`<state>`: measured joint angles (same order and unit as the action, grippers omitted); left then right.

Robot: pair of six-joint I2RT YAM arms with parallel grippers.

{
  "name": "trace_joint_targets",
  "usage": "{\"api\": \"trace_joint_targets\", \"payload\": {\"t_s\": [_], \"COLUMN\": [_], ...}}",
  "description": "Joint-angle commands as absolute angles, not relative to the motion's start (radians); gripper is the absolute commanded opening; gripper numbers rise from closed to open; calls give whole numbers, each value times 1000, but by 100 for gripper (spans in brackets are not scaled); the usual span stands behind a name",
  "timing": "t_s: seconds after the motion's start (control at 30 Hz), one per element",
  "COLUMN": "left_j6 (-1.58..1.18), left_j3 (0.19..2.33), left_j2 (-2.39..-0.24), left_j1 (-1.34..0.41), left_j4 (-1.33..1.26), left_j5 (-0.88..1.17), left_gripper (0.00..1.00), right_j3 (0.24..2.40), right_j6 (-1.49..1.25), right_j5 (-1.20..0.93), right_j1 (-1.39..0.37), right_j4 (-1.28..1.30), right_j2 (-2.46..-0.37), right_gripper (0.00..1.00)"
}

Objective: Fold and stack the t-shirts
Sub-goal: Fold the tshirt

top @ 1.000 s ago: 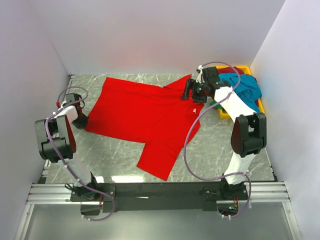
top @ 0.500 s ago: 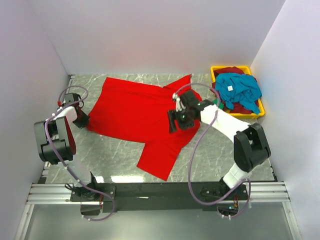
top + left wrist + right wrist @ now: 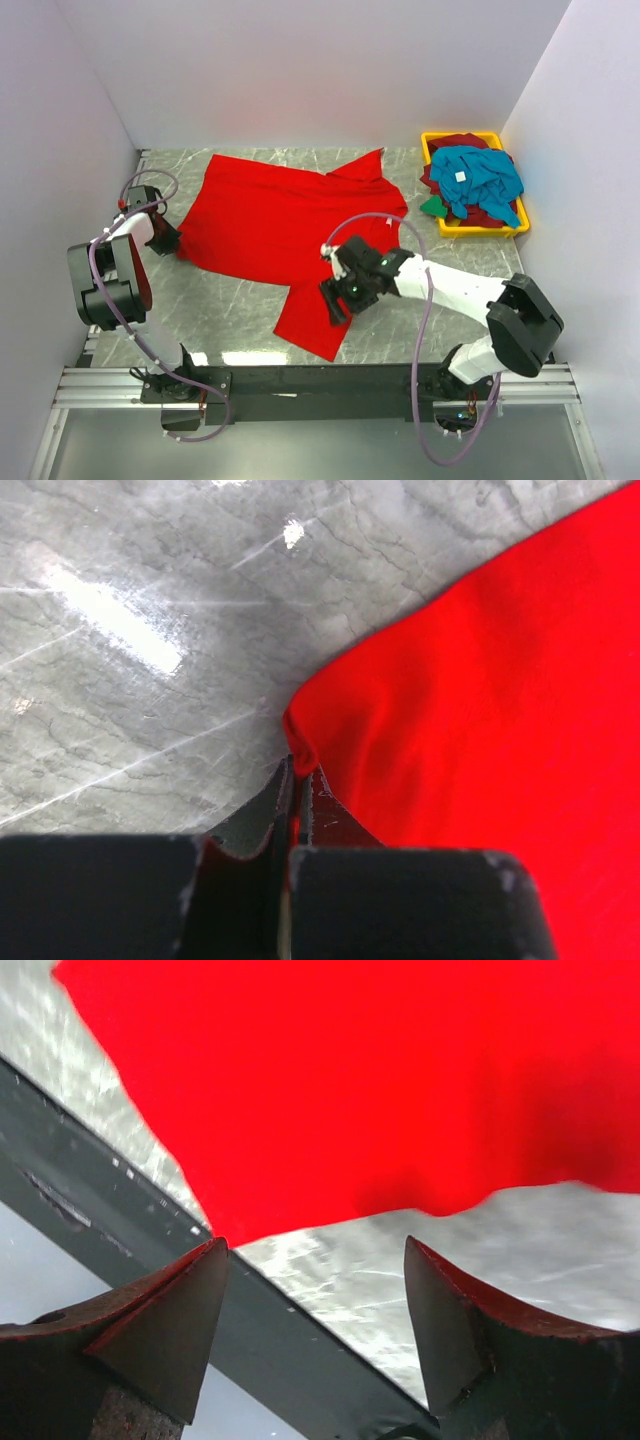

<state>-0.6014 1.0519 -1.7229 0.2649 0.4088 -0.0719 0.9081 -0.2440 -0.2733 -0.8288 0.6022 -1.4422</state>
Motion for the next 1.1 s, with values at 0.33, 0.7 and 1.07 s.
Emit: {"api": "trace_joint_targets", "payload": {"t_s": [0.33, 0.7, 1.07], "left_j6": [-557, -558, -531], "left_j3": [1134, 1086, 1089], "left_j2": [-1738, -1704, -1687], "left_j1": [265, 265, 265], "left_j4": [430, 414, 429], "left_j5": [-8, -8, -18], "left_gripper": [1, 1, 1], "right_j3": [848, 801, 798], "right_j6": [-609, -811, -880], "right_j5": [-131, 66, 101], "right_j1": [-1127, -1259, -1270], "right_j4": [367, 434, 468], "right_j2": [-1496, -1483, -1539], "right_gripper": [76, 73, 65]}}
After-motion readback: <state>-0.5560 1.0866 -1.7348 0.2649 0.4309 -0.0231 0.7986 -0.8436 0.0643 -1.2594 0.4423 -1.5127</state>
